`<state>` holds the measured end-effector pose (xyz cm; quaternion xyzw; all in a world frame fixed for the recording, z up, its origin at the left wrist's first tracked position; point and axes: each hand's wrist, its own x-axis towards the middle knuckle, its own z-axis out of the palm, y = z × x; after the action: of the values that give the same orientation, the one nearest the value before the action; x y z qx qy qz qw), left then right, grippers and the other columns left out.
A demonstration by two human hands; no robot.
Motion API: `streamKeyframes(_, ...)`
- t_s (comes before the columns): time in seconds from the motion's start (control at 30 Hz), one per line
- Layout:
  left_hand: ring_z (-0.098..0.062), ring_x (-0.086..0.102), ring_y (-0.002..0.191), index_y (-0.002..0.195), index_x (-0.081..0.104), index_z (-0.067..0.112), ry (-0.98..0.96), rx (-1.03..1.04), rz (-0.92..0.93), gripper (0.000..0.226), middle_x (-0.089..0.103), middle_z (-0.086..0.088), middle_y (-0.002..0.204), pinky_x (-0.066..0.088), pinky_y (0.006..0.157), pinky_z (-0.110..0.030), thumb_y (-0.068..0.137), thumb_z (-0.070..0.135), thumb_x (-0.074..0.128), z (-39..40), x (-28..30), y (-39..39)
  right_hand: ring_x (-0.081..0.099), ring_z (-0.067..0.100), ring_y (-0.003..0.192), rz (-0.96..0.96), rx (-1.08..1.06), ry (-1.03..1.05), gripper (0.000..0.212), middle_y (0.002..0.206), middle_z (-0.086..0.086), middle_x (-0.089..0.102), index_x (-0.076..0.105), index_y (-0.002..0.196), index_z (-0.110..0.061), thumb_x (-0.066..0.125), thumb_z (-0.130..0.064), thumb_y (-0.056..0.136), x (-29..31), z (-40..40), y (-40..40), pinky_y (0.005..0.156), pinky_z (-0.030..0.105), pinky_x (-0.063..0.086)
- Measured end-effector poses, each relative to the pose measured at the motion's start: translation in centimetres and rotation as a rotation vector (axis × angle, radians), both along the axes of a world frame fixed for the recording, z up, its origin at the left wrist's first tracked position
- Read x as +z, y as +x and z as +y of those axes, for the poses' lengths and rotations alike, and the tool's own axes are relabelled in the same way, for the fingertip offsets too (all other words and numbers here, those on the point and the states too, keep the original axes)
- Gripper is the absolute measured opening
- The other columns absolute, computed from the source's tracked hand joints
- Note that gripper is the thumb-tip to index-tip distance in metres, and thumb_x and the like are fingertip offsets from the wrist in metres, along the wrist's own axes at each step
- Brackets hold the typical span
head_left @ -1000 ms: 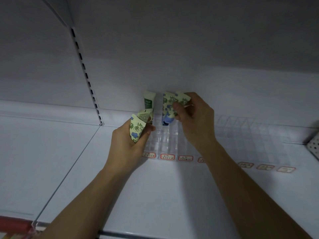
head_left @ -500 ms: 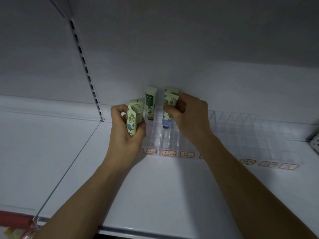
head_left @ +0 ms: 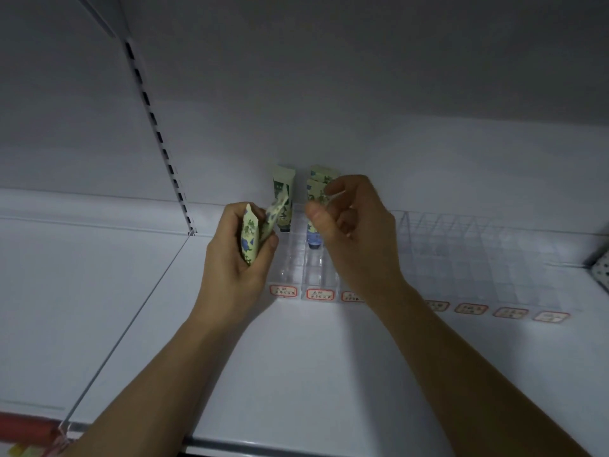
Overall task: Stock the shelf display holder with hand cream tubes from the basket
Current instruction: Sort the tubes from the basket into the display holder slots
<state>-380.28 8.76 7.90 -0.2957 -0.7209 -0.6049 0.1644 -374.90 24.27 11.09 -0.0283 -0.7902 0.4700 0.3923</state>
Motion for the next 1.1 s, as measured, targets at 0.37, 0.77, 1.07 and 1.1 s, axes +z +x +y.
streamKeyframes(0.37, -0.012, 0.066, 0.095, 0.11, 0.059, 0.009, -0.032, -0.168, -0.018, 0.021, 0.067, 0.01, 0.1, 0.052, 0.077, -0.021, 0.092, -0.001, 0.066, 0.2, -0.1, 0.2, 0.061, 0.014, 0.053, -0.052, 0.061, -0.29, 0.013, 0.056, 0.002, 0.064, 0.073, 0.085, -0.009, 0.064, -0.007, 0.094, 0.0, 1.1, -0.5, 0.057, 0.032, 0.052)
streamKeyframes(0.77, -0.012, 0.064, 0.108, 0.12, 0.068, 0.016, -0.167, -0.094, 0.075, 0.022, 0.069, 0.006, 0.112, 0.051, 0.091, -0.027, 0.1, 0.013, 0.059, 0.0, -1.3, -1.1, 0.066, 0.017, 0.067, 0.083, -0.184, 0.169, 0.015, 0.076, 0.002, 0.069, 0.074, 0.092, -0.015, 0.065, -0.026, 0.095, 0.0, 3.1, -0.6, 0.067, 0.038, 0.055)
streamKeyframes(1.07, -0.009, 0.063, 0.104, 0.122, 0.069, 0.016, -0.249, -0.106, 0.13, 0.024, 0.067, 0.006, 0.109, 0.048, 0.086, -0.021, 0.1, 0.02, 0.057, 0.0, -1.6, -1.4, 0.057, 0.011, 0.059, -0.079, -0.155, 0.333, 0.019, 0.066, -0.002, 0.064, 0.072, 0.079, -0.014, 0.07, -0.028, 0.091, -0.2, 2.4, -1.5, 0.06, 0.017, 0.042)
streamKeyframes(1.1, -0.009, 0.063, 0.104, 0.122, 0.068, 0.016, -0.241, -0.104, 0.122, 0.026, 0.067, 0.005, 0.11, 0.048, 0.087, -0.021, 0.1, 0.022, 0.056, 0.0, -1.6, -1.4, 0.055, 0.01, 0.057, -0.106, -0.143, 0.328, 0.02, 0.064, -0.002, 0.063, 0.071, 0.077, -0.014, 0.071, -0.029, 0.091, -0.4, 2.4, -1.6, 0.058, 0.016, 0.041)
